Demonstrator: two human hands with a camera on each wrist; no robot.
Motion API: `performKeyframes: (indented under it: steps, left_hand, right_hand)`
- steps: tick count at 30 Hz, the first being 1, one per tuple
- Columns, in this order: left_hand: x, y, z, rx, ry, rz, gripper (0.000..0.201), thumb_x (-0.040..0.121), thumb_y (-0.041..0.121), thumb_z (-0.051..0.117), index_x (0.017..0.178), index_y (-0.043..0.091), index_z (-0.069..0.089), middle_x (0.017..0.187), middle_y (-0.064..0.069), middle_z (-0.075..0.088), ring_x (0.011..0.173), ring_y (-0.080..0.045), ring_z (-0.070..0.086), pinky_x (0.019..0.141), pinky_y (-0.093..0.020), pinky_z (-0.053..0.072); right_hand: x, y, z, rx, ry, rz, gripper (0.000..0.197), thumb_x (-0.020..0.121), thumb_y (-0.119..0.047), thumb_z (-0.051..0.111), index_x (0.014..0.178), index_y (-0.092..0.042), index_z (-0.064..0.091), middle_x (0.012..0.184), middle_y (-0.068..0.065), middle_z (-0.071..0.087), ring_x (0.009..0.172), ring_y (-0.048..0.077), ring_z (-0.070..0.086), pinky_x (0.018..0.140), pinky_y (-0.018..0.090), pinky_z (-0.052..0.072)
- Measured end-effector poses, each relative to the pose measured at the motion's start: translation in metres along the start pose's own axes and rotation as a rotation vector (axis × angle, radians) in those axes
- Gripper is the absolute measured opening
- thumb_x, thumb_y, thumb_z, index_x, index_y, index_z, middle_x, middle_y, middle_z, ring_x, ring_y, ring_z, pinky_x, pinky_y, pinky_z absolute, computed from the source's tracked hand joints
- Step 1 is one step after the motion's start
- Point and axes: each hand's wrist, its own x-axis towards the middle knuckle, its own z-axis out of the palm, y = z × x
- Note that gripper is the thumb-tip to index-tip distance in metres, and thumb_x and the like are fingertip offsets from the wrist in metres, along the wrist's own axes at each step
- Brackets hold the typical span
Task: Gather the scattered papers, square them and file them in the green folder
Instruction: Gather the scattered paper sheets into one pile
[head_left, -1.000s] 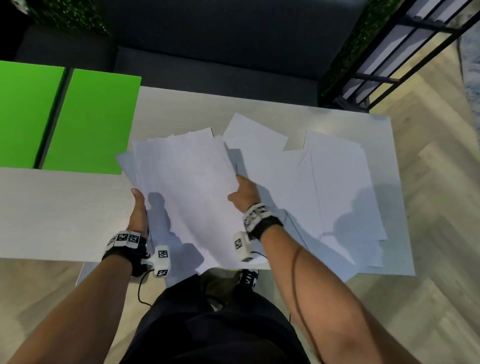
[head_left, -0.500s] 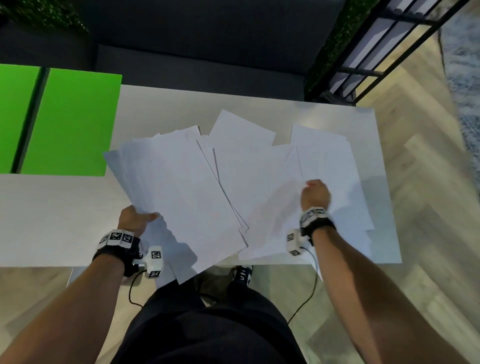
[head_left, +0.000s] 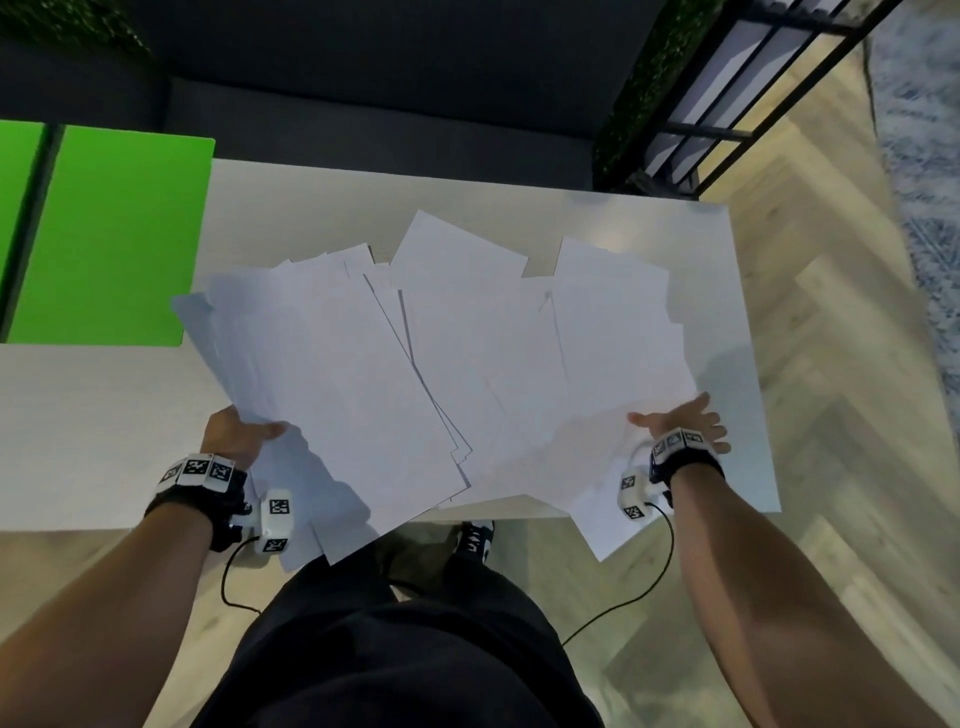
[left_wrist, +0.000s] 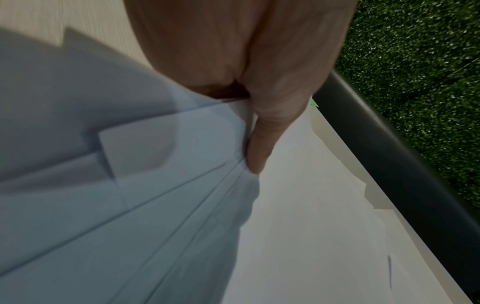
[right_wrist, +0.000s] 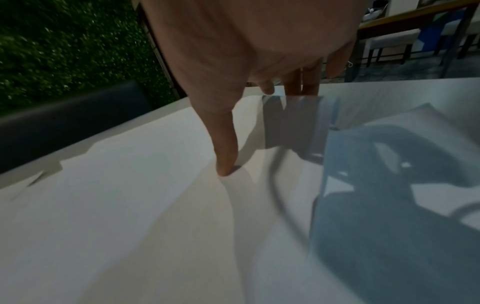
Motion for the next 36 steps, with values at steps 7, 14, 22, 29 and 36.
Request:
performKeyframes:
  steps: [7,14,22,29,36]
  left_hand:
    - [-0.001,0.004,-0.002,0.016,0.009,0.026,0.058,0.079,0.014,0.084,0.124,-0.012,0.06,0.127,-0.026,0.064,0.116,-0.041,0.062,0.089,-0.04,0.048]
    - [-0.004,0.005,-0.001,-0.008,0.016,0.028,0.062,0.078,0.016,0.085,0.127,-0.011,0.058,0.129,-0.027,0.062,0.117,-0.042,0.061,0.097,-0.047,0.049]
    - [-0.006,0.006,0.001,0.009,0.02,0.035,0.06,0.08,0.015,0.083,0.128,-0.012,0.058,0.131,-0.027,0.061,0.119,-0.041,0.06,0.094,-0.042,0.048]
    - [-0.008,0.007,0.001,0.028,0.021,0.039,0.059,0.08,0.015,0.083,0.127,-0.013,0.058,0.13,-0.027,0.061,0.118,-0.041,0.06,0.092,-0.041,0.047]
    - [-0.011,0.009,-0.002,0.027,0.038,0.031,0.062,0.078,0.018,0.085,0.127,-0.011,0.059,0.13,-0.026,0.062,0.118,-0.041,0.061,0.097,-0.046,0.05]
  right_hand:
    - [-0.003,0.0,-0.024,0.201,0.036,-0.122,0.049,0.087,-0.032,0.068,0.128,-0.007,0.056,0.129,0.019,0.062,0.12,0.038,0.059,0.103,0.047,0.038]
    - [-0.05,0.001,-0.073,0.548,0.159,-0.371,0.046,0.088,-0.014,0.07,0.131,-0.002,0.058,0.13,0.022,0.063,0.121,0.037,0.059,0.101,0.038,0.045]
    - [-0.066,0.023,-0.013,0.293,0.01,-0.31,0.041,0.081,-0.014,0.062,0.12,-0.002,0.062,0.118,0.027,0.068,0.109,0.043,0.064,0.088,0.041,0.05]
    - [-0.051,0.006,0.014,-0.131,0.009,-0.303,0.072,0.08,-0.06,0.07,0.125,-0.006,0.056,0.126,0.015,0.048,0.113,0.034,0.053,0.093,0.047,0.045]
    - [-0.049,-0.007,0.012,-0.182,-0.014,-0.284,0.101,0.059,-0.071,0.08,0.133,-0.012,0.045,0.128,0.012,0.058,0.12,0.034,0.055,0.098,0.05,0.039]
